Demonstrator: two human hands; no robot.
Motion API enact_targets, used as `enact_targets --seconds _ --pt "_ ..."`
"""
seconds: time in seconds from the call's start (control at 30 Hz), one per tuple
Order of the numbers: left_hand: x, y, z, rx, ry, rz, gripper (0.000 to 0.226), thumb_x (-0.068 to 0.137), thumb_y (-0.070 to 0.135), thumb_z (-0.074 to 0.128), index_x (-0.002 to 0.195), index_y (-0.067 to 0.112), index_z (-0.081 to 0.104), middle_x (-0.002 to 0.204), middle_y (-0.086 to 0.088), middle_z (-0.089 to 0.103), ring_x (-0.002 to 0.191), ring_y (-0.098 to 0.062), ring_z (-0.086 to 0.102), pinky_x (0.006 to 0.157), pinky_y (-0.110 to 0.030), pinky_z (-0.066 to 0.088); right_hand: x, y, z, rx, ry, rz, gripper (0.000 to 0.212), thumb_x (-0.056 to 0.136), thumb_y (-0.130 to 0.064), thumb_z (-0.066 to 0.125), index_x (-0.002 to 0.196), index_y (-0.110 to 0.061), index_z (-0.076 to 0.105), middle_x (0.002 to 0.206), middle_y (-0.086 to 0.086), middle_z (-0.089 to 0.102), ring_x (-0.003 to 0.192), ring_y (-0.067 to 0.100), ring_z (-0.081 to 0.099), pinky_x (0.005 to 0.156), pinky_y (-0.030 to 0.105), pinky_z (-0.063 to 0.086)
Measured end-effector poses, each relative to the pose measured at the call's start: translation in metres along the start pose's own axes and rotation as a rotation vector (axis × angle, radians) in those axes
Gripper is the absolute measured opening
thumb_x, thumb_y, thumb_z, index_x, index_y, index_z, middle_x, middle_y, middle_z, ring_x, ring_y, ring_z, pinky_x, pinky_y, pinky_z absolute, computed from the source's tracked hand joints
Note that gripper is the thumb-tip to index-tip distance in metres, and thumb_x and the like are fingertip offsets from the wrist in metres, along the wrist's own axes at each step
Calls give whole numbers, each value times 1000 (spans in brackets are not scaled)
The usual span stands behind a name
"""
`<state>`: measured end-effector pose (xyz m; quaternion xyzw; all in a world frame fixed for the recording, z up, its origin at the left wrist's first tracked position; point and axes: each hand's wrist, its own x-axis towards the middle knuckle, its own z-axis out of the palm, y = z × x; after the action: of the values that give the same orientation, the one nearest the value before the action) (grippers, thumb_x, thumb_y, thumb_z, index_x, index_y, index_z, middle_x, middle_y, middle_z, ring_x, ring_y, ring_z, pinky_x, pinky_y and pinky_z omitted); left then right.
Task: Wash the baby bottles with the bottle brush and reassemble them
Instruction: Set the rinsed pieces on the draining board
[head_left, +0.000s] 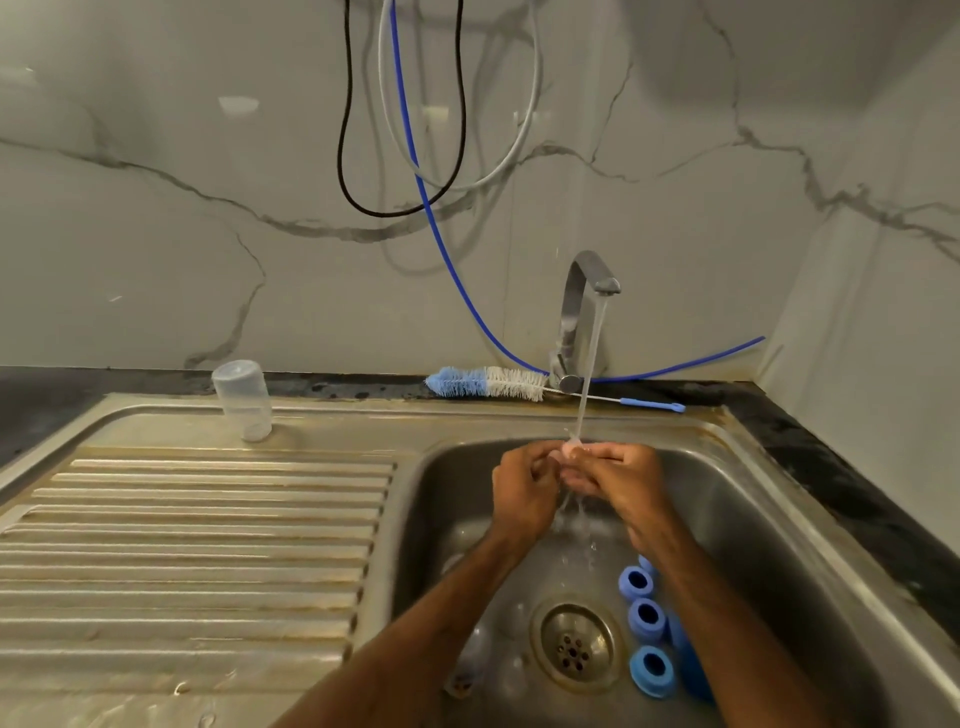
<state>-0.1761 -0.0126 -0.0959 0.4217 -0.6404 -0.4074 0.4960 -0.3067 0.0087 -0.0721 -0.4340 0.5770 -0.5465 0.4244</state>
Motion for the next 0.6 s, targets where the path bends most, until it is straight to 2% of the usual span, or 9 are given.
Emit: enact_targets --seconds 0.07,0.13,0.2,0.27,0.33,0.4,0.47,0.53,0.6 --pt "1 1 2 -5 81 38 18 102 16 60 108 17 77 92 7 77 84 -3 73 80 -21 60 -4 -2 0 200 -40 129 21 92 -16 72 109 -4 71 98 15 78 92 27 77 82 38 60" --pt "0 4 6 -17 70 67 15 102 20 61 103 18 77 88 7 77 83 -4 73 79 -20 59 -6 -5 2 267 -41 232 19 99 -14 62 108 0 70 95 16 78 90 27 76 76 36 60" --pt "1 3 9 -11 51 78 13 100 21 64 103 20 77 87 8 77 83 -3 73 79 -19 58 -5 -5 4 281 -35 276 20 101 -12 58 108 2 70 93 16 77 86 25 74 72 34 59" --pt "3 0 8 -6 60 101 12 99 21 66 102 23 78 86 8 78 81 -3 74 80 -25 61 -4 -7 5 306 -47 313 19 101 -11 58 109 1 70 99 17 76 88 24 73 69 33 60" --pt "4 -4 5 -9 60 118 12 97 21 68 99 25 79 84 9 78 79 -4 75 80 -30 62 -3 -8 5 373 -69 359 19 102 -8 55 111 1 68 104 20 74 91 26 72 72 34 60" --pt "2 -6 4 6 67 120 9 95 25 72 99 27 79 84 11 78 80 -2 75 80 -31 63 -3 -8 5 432 -107 393 18 103 -8 51 106 0 68 101 19 74 89 25 73 71 35 60" --pt "4 -11 5 66 74 141 10 93 28 74 102 28 79 90 13 78 84 1 73 81 -30 63 -3 -9 4 462 -122 417 20 103 -7 49 97 -3 67 90 15 75 79 21 75 64 32 61" --pt "7 -14 4 215 78 169 18 95 31 71 112 26 76 109 10 76 101 1 70 90 -28 58 -2 -9 2 506 -112 425 19 102 -5 49 96 -2 67 85 13 76 73 20 76 60 32 61" --pt "10 -11 3 378 80 227 28 100 38 63 123 25 71 126 4 70 118 -8 62 102 -33 51 0 -8 0 528 -102 405 14 98 -6 58 106 0 68 96 16 77 85 23 77 66 35 62"
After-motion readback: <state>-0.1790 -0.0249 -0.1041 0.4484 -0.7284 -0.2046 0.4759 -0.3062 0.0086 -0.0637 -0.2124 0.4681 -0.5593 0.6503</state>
